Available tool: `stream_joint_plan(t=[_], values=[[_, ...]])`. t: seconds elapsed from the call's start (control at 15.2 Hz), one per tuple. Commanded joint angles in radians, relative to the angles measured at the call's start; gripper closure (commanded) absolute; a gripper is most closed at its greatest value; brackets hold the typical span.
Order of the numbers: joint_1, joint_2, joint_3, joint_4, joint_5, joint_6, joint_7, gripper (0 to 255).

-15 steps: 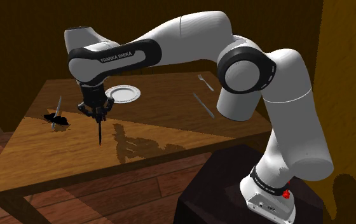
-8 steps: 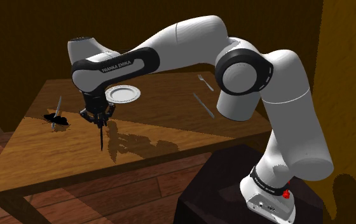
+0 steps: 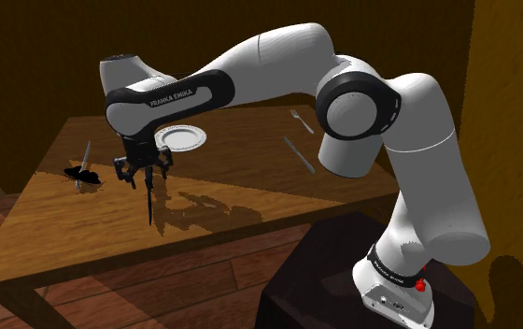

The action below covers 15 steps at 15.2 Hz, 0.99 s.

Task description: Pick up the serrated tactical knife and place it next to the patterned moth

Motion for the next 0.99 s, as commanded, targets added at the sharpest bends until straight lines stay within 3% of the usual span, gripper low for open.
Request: stream_joint_plan(t=[0.0, 0.13, 0.4, 0.92], values=[[0.0, 0.0, 0.0, 0.0, 0.0, 0.0, 0.0, 0], [0.0, 0.0, 0.0, 0.0, 0.0, 0.0, 0.0, 0], [-0.002, -0.028, 0.0, 0.082, 0.0, -0.111, 0.001, 0], [-0.002, -0.028, 0.0, 0.082, 0.0, -0.111, 0.001, 0]])
